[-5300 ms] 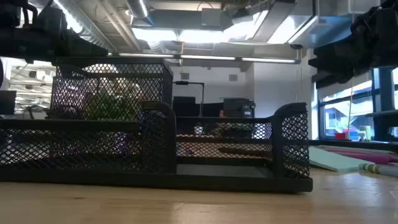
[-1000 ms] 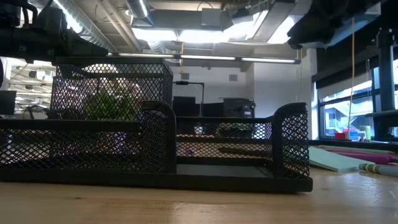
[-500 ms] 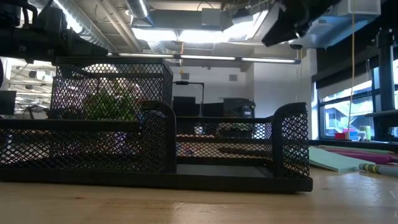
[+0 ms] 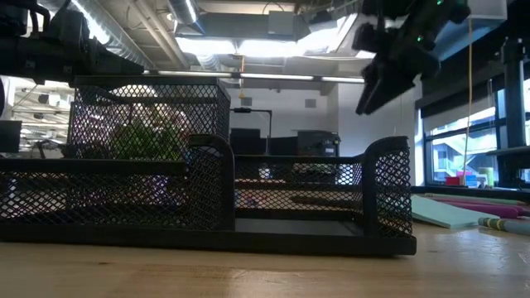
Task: Pick and place office supplies into organizer
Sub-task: Put the top pen into the desk organizer
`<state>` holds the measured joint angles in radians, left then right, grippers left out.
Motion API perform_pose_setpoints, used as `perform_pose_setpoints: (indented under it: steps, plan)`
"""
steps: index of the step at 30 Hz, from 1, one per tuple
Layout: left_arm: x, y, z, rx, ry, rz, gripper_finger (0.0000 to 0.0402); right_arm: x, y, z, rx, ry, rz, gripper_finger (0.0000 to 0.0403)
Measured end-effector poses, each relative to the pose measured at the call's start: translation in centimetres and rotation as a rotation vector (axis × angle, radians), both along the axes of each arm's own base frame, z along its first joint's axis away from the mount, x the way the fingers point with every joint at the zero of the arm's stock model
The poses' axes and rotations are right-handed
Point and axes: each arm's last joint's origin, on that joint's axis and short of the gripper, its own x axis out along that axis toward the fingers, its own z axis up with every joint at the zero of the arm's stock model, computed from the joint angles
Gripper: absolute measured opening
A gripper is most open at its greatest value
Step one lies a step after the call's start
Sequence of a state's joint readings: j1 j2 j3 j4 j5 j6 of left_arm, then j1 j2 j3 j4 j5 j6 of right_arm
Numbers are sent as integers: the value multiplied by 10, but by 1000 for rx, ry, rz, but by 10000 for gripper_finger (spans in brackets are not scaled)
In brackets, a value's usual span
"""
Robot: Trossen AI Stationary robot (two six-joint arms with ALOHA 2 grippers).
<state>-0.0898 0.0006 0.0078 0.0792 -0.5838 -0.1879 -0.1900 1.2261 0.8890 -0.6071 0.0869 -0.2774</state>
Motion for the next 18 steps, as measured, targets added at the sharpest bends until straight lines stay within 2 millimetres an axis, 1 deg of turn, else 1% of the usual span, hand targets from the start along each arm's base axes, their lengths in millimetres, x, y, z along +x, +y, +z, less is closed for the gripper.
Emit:
perform_pose_setpoints:
  steps: [3, 10, 18]
  plan:
    - [0, 0, 0, 0, 0, 0, 104, 5, -3, -14, -5, 92, 47, 211]
    - [0, 0, 0, 0, 0, 0, 107, 7, -7, -46, -3, 345, 147, 211]
    - [0, 0, 0, 0, 0, 0, 105, 15, -9, -72, -16, 490, 278, 211]
